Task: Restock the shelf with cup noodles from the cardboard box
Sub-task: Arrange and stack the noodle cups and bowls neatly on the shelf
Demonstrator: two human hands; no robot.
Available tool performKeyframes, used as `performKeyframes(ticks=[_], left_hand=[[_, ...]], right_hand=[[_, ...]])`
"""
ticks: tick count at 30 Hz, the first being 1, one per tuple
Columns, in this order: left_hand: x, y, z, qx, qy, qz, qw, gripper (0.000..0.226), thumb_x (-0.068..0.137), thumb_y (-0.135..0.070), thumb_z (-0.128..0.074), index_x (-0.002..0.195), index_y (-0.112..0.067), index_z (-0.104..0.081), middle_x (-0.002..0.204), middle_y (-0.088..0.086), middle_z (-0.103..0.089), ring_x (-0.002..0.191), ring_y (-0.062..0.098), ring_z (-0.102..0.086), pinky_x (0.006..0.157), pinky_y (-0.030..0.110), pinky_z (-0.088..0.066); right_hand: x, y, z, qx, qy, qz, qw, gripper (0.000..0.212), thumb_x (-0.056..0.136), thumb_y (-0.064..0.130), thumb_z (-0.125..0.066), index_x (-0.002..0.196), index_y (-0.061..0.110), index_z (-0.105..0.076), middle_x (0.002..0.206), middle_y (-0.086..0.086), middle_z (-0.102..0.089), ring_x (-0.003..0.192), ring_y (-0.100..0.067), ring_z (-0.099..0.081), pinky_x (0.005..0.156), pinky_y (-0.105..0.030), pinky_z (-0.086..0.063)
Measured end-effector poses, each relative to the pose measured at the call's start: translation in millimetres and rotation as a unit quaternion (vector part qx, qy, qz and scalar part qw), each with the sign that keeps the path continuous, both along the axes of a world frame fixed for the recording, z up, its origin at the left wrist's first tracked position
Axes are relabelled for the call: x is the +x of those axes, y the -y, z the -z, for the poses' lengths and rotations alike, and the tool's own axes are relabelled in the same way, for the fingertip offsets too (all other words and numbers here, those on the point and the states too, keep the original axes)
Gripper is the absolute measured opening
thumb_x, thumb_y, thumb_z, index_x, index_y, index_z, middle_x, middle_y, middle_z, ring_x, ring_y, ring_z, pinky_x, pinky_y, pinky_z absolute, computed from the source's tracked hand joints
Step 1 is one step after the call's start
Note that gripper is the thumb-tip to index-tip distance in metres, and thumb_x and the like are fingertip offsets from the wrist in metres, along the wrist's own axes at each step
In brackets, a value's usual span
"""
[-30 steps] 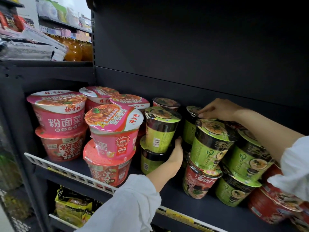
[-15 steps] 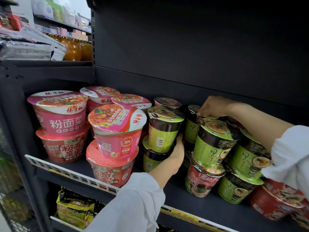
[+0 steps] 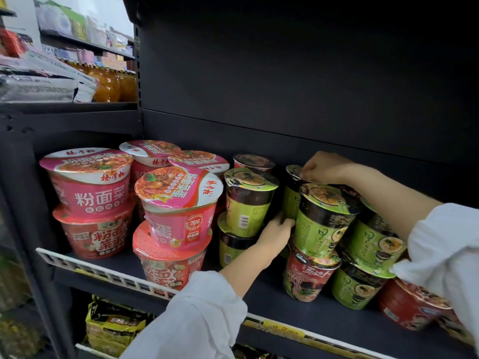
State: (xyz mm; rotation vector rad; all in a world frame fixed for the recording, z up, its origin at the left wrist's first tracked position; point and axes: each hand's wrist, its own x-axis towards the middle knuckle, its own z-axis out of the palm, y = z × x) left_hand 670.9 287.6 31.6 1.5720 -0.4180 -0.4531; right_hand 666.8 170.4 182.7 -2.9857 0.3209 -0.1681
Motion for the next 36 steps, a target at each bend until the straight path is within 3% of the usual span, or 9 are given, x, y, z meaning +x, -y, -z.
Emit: performKeyframes(ticks=[2,6,9,11,14,17,23,28,36], left_hand=[[-11,-8,-10,0.022,0.076,-0.011,0.997,0.044,0.097,-0.021,-0.040,0.141,-0.017,-0.040,0.140,0.005,-0.049,0.128,0.023,-0.045,0.099,0.027,-0.034],[-28,-30,-22,0.081,0.213,-0.072,0.971,0.029,0.096,-0.014,-0.044,0.120,-0.010,-0.059,0.116,0.003,-0.064,0.108,0.019,-0.059,0.091,0.024,-0.044],[-34,-48,-15,0.081,0.224,-0.103,0.966,0.019,0.095,-0.015,-0.048,0.092,-0.007,-0.065,0.091,0.010,-0.069,0.083,0.024,-0.067,0.083,0.040,-0.054],[-33,-62,-5,0.109,0.190,-0.144,0.965,0.026,0.095,-0.020,-0.048,0.080,-0.005,-0.063,0.080,0.011,-0.068,0.072,0.026,-0.065,0.078,0.043,-0.055],[-23,-85,10,0.260,0.162,-0.187,0.933,0.046,0.097,-0.035,-0.041,0.098,0.005,-0.065,0.098,0.019,-0.069,0.093,0.035,-0.065,0.087,0.040,-0.051],[-19,-97,19,0.338,0.102,-0.174,0.919,0.060,0.101,-0.041,-0.028,0.120,0.009,-0.053,0.120,0.025,-0.061,0.113,0.037,-0.057,0.098,0.037,-0.044],[-14,-87,17,0.157,0.032,-0.186,0.969,0.054,0.102,-0.035,-0.029,0.148,-0.007,-0.023,0.150,0.016,-0.034,0.137,0.032,-0.034,0.110,0.034,-0.027],[-12,-87,24,0.086,-0.030,-0.197,0.976,0.047,0.094,-0.038,-0.041,0.136,-0.017,-0.041,0.139,0.011,-0.046,0.126,0.033,-0.045,0.105,0.049,-0.039],[-30,-69,17,0.088,-0.067,-0.181,0.977,0.034,0.089,-0.017,-0.048,0.123,-0.011,-0.048,0.122,0.011,-0.054,0.110,0.030,-0.052,0.096,0.038,-0.047]], right_hand=[[-9,-10,3,0.020,0.049,-0.008,0.999,0.033,0.093,0.029,-0.053,0.112,0.006,-0.067,0.119,-0.014,-0.065,0.110,-0.030,-0.059,0.093,-0.039,-0.048],[-34,-34,8,-0.011,0.148,-0.084,0.985,0.031,0.093,0.019,-0.051,0.121,0.014,-0.063,0.125,-0.007,-0.062,0.115,-0.024,-0.057,0.092,-0.023,-0.040],[-46,-53,15,-0.016,0.157,-0.129,0.979,0.039,0.091,0.021,-0.056,0.129,0.016,-0.056,0.129,-0.008,-0.059,0.120,-0.023,-0.054,0.097,-0.026,-0.039],[-49,-65,23,-0.019,0.119,-0.161,0.980,0.052,0.089,0.029,-0.061,0.138,0.019,-0.047,0.139,-0.006,-0.050,0.129,-0.023,-0.045,0.104,-0.029,-0.035],[-45,-79,37,-0.023,0.075,-0.190,0.979,0.065,0.088,0.039,-0.061,0.145,0.020,-0.036,0.149,-0.003,-0.038,0.139,-0.021,-0.032,0.113,-0.031,-0.025],[-35,-86,47,-0.017,0.076,-0.201,0.976,0.060,0.089,0.040,-0.059,0.143,0.023,-0.039,0.147,-0.001,-0.042,0.137,-0.021,-0.036,0.113,-0.035,-0.030],[-30,-87,41,-0.049,0.082,-0.172,0.980,0.043,0.095,0.032,-0.052,0.137,0.024,-0.049,0.133,-0.010,-0.055,0.124,-0.028,-0.050,0.098,-0.037,-0.043],[-39,-81,37,-0.061,0.056,-0.176,0.981,0.043,0.095,0.024,-0.054,0.137,0.023,-0.049,0.134,-0.010,-0.055,0.123,-0.028,-0.052,0.099,-0.037,-0.044],[-76,-74,26,-0.105,0.038,-0.189,0.976,0.045,0.094,0.016,-0.052,0.139,0.015,-0.046,0.136,-0.011,-0.052,0.126,-0.028,-0.046,0.100,-0.035,-0.038]])
